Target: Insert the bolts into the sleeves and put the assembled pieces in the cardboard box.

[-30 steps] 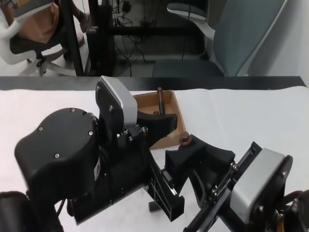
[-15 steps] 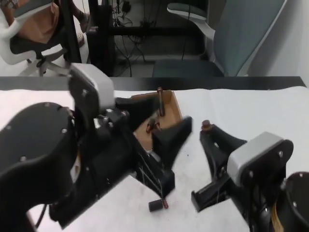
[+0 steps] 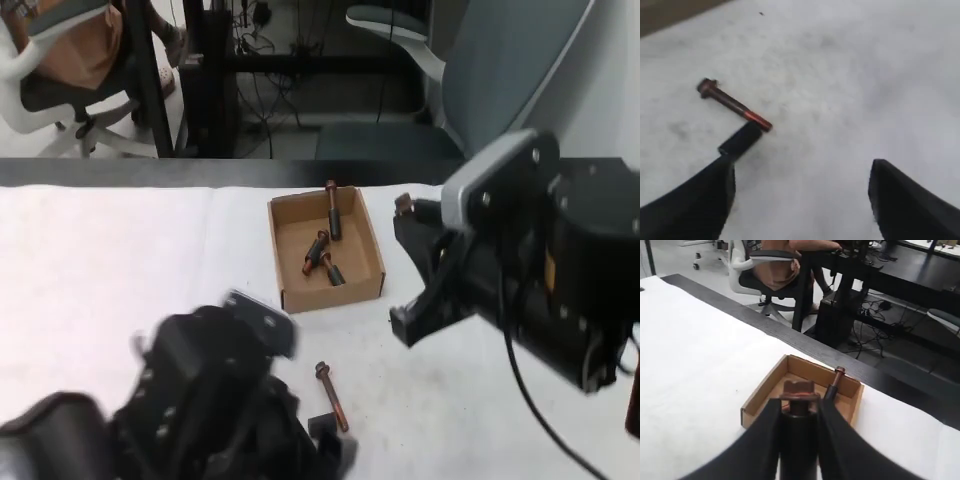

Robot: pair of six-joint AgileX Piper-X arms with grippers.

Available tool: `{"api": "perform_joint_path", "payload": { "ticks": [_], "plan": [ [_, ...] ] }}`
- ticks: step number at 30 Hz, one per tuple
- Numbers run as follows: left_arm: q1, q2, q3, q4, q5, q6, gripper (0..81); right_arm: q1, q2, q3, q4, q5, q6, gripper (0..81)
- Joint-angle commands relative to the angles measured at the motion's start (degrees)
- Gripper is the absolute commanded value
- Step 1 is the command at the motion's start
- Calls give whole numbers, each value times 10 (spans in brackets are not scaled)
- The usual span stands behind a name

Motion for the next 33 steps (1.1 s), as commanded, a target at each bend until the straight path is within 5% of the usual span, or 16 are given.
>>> {"api": "perform_joint_path", "payload": {
  "ticks": [1,12,33],
  "plan": [
    [4,61,-41,31,49,123,686,-22,-5,-28,13,-34,4,4],
    [107,220,-221,255,77,363,638,-77,24,-91,125,-109,89,4],
    [112,224,-273,282,88,491,610,-163,402,-397,178,-275,77,4]
  ]
}}
